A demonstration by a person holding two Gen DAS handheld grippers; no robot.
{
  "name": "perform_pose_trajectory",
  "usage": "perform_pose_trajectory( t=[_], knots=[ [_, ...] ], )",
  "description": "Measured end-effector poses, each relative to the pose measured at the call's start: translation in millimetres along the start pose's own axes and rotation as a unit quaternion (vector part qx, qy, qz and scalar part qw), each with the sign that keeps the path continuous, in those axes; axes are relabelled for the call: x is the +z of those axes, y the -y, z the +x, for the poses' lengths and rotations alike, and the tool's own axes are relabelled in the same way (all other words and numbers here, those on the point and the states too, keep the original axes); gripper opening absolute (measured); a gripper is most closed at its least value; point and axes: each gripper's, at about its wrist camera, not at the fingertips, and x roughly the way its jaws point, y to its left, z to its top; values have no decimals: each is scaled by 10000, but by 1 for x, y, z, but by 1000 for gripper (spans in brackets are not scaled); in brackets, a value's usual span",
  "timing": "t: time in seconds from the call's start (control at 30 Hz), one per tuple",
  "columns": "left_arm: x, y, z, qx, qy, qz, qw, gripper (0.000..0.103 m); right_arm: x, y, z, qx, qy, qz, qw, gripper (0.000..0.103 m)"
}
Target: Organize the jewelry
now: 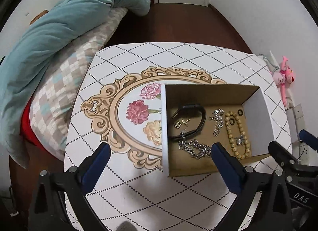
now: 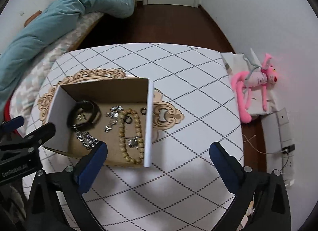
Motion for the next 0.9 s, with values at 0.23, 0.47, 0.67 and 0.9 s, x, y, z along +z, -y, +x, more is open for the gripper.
perform_pose_trajectory(
  t=[0.23, 0.47, 0.67, 0.9],
  knots=[
    [-7, 0, -10, 52, 85, -64, 9999, 103, -5, -1, -7, -86, 60, 4, 9999, 103],
    [-18, -2, -44, 47, 260, -135, 9996, 103, -11, 2, -38, -139, 293, 141, 9994, 103],
    [-29, -7, -89, 20, 561, -213, 9982, 103, -23, 0, -85, -175, 655, 180, 9975, 103],
    [-43, -8, -151, -72, 944, -246, 9952, 103, -40, 2, -157, -140, 1160, 281, 9927, 103]
  ],
)
